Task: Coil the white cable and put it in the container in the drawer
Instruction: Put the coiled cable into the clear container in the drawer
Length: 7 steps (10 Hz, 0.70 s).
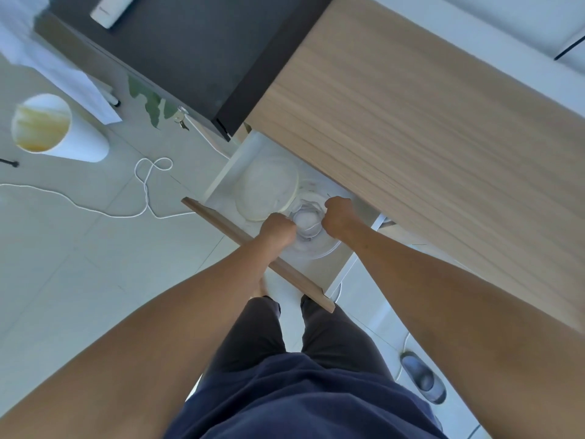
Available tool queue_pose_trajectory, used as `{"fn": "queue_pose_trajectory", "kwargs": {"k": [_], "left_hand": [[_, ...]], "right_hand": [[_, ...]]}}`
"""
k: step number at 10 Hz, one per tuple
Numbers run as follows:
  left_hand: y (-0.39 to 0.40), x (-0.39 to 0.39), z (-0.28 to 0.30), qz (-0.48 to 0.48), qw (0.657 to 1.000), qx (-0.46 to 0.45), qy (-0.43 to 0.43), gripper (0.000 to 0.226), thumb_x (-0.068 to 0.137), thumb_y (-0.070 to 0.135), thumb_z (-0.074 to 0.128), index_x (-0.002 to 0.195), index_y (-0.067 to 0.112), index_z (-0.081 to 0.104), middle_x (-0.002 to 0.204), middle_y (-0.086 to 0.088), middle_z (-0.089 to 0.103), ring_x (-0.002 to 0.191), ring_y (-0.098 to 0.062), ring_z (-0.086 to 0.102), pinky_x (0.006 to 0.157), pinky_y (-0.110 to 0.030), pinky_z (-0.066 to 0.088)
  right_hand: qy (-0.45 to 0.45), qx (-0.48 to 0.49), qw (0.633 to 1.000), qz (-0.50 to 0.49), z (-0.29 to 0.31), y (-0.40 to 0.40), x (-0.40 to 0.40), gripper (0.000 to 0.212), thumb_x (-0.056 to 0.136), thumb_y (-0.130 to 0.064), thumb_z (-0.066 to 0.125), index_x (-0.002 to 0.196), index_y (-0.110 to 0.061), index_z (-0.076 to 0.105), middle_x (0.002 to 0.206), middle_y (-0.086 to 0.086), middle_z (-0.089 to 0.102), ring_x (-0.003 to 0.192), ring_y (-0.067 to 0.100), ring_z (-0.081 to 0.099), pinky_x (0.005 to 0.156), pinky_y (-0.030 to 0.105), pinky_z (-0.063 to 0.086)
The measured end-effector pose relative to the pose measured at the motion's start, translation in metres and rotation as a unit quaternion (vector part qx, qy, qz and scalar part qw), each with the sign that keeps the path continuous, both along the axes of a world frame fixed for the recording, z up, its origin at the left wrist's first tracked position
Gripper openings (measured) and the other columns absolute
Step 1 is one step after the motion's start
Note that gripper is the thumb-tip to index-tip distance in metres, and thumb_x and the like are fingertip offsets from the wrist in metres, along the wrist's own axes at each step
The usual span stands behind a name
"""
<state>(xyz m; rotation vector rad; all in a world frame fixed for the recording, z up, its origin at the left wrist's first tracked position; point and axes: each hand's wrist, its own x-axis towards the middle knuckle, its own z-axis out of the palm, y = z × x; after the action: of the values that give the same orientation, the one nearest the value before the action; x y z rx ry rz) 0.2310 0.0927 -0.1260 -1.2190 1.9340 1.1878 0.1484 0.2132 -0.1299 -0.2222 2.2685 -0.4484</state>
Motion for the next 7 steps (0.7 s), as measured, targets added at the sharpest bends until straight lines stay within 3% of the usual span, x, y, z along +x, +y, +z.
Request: {"fn": "queue_pose_trajectory", "kwargs": {"k": [1,2,3,4,5,6,7], "left_hand": [[-0.016,0.003,0.005,0.057,0.998,0.027,0.012,0.018,0.095,0.008,0.050,0.079,0.007,0.058,0.085,-0.011,0.065,0.074,-0.024,0.062,0.082,-0.036,0.057],[-0.037,0.000,0.009,0.060,0.998,0.023,0.013,0.022,0.093,0.009,0.051,0.072,0.008,0.057,0.075,-0.008,0.065,0.065,-0.022,0.062,0.075,-0.036,0.058],[-0.062,-0.004,0.006,0.053,0.998,0.015,0.011,0.020,0.092,0.010,0.051,0.073,0.007,0.057,0.074,-0.008,0.066,0.063,-0.022,0.063,0.065,-0.031,0.056],[-0.085,-0.010,0.002,0.044,0.999,0.008,0.016,0.016,0.091,0.012,0.052,0.080,0.004,0.060,0.081,-0.011,0.068,0.068,-0.025,0.065,0.071,-0.036,0.058],[-0.108,-0.017,-0.002,0.025,1.000,0.010,0.013,0.016,0.091,0.014,0.052,0.086,0.004,0.062,0.081,-0.012,0.068,0.067,-0.025,0.064,0.069,-0.036,0.056],[-0.127,-0.022,-0.006,-0.012,1.000,0.007,0.007,0.016,0.092,0.015,0.051,0.088,0.005,0.062,0.085,-0.013,0.068,0.071,-0.027,0.064,0.073,-0.038,0.057],[-0.142,-0.027,-0.009,-0.058,0.997,-0.044,0.030,0.018,0.089,0.010,0.045,0.075,0.007,0.056,0.080,-0.013,0.064,0.073,-0.032,0.060,0.066,-0.035,0.056]], "right_hand": [[-0.006,-0.026,0.998,-0.053,0.008,-0.008,-0.001,0.033,0.090,0.000,0.050,0.120,0.006,0.062,0.120,0.017,0.066,0.110,0.031,0.065,0.095,0.038,0.053],[-0.025,-0.055,0.992,-0.111,0.015,-0.026,-0.001,0.016,0.087,-0.001,0.044,0.086,0.003,0.060,0.088,0.015,0.064,0.095,0.038,0.068,0.079,0.035,0.057],[-0.037,-0.073,0.982,-0.171,0.018,-0.045,0.002,0.017,0.088,-0.014,0.049,0.071,-0.010,0.046,0.072,0.008,0.048,0.063,0.027,0.050,0.061,0.027,0.038],[-0.076,-0.094,0.957,-0.265,0.011,-0.062,0.004,0.031,0.089,-0.034,0.062,0.087,-0.004,0.070,0.073,0.010,0.056,0.068,0.025,0.055,0.064,0.029,0.045],[-0.129,-0.101,0.918,-0.360,0.001,-0.078,0.008,0.046,0.081,-0.038,0.076,0.105,0.001,0.070,0.093,0.017,0.074,0.082,0.029,0.071,0.080,0.040,0.060],[-0.171,-0.145,0.864,-0.450,-0.008,-0.088,0.012,0.023,0.080,-0.022,0.080,0.092,-0.005,0.069,0.090,0.013,0.075,0.081,0.027,0.073,0.078,0.043,0.061],[-0.194,-0.204,0.819,-0.501,-0.002,-0.083,0.015,0.024,0.082,-0.013,0.078,0.103,-0.003,0.071,0.079,0.011,0.075,0.073,0.024,0.071,0.064,0.035,0.063]]}}
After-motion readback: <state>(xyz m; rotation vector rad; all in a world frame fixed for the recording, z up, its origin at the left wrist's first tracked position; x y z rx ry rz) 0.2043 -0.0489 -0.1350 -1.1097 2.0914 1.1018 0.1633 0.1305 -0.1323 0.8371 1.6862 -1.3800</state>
